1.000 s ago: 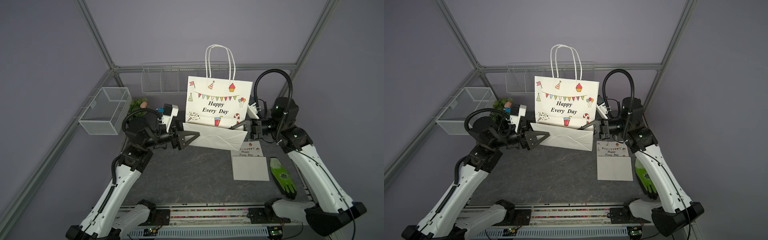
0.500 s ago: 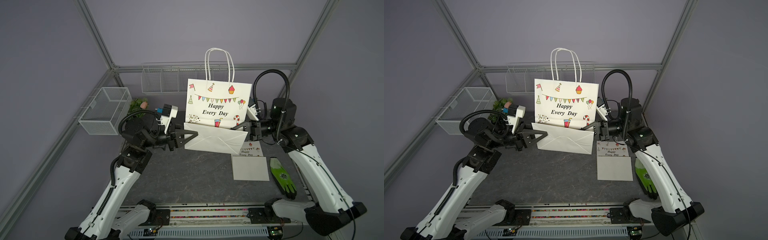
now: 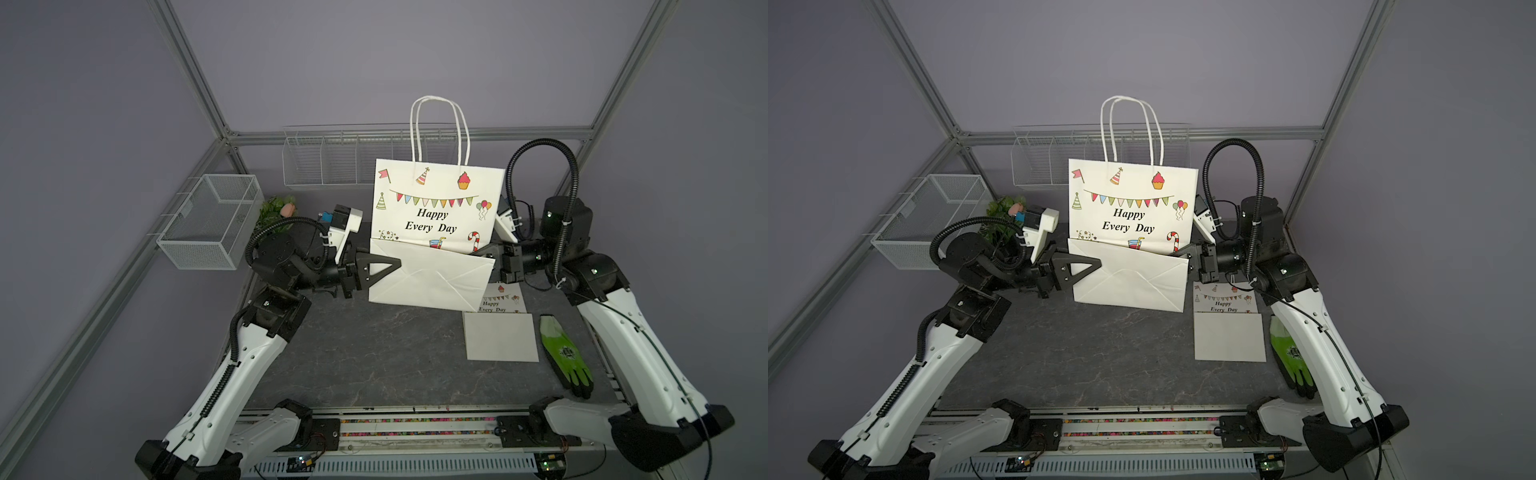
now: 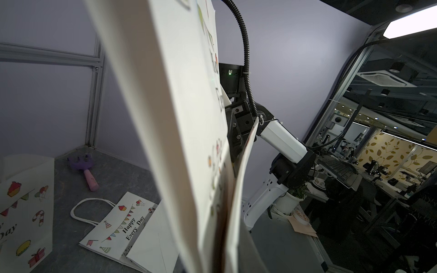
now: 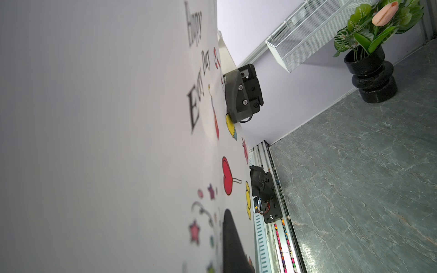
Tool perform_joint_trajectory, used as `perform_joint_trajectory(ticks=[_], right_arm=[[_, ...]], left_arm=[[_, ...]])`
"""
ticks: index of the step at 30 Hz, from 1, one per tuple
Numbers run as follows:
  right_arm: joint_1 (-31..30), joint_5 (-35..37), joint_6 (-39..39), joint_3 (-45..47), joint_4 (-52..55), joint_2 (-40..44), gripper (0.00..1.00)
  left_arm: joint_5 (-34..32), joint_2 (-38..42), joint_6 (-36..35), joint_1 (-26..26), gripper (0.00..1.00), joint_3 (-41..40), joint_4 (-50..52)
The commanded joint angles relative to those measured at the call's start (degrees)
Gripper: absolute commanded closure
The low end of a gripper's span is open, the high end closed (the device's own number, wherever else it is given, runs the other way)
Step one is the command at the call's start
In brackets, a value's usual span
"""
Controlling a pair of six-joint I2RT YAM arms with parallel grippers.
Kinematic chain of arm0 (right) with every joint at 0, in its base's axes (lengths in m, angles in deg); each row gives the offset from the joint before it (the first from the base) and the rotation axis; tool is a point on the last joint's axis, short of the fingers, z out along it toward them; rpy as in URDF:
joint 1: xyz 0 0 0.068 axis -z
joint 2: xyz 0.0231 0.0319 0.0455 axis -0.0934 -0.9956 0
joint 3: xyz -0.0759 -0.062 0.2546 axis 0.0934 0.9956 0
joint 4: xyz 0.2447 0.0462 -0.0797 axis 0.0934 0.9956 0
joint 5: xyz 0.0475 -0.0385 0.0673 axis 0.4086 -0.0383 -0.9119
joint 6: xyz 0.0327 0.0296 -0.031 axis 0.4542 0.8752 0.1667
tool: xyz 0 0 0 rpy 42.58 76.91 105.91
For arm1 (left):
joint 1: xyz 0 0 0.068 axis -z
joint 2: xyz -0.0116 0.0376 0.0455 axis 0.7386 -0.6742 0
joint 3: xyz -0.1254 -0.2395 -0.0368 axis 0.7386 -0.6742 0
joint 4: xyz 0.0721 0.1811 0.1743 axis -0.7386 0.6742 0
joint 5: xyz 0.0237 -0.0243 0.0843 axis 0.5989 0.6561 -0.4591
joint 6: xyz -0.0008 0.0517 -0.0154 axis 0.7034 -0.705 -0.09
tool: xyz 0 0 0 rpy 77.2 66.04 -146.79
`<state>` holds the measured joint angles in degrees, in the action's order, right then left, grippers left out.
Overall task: Put away the paper bag
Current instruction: Press the paper bag.
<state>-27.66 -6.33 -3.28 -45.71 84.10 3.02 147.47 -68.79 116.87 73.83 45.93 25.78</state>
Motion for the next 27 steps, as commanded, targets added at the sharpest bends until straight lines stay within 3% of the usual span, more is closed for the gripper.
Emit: perform_joint_trajectory(ticks=[1,4,11,14,18,22,27], right_arm=[[-0.49,0.84,-2.46,-1.16,0.7,0.67,0.93],[-0.5,2.47,-3.77,-1.04,1.14,1.51,0.87],[1.67,10.89,-8.06,0.24,2.82,4.66,0.23],[4.12,9.93,-3.87,4.87,-5.8,8.02,0.02],[5.36,6.43,7.64,11.08,-24.02,12.08,0.11],[5.03,6.59,7.19,11.81,-24.22,13.62,0.11],[4.14,9.81,-1.15,12.56,-14.78,15.39,0.11]], left_arm=[[-0.81,-0.12,-0.9,0.25,0.94,-0.51,1.16],[-2.63,-0.59,-1.87,0.24,1.0,-0.54,2.41],[-4.76,-1.97,-2.16,-0.19,1.0,0.0,3.89],[-4.09,-2.46,-1.84,-1.16,1.0,0.17,4.29],[-1.55,-3.93,1.12,-2.18,1.0,0.17,1.59],[0.11,-5.33,4.63,-2.29,1.0,0.35,-2.13],[1.21,-6.53,7.48,-2.23,1.0,0.87,-4.37]])
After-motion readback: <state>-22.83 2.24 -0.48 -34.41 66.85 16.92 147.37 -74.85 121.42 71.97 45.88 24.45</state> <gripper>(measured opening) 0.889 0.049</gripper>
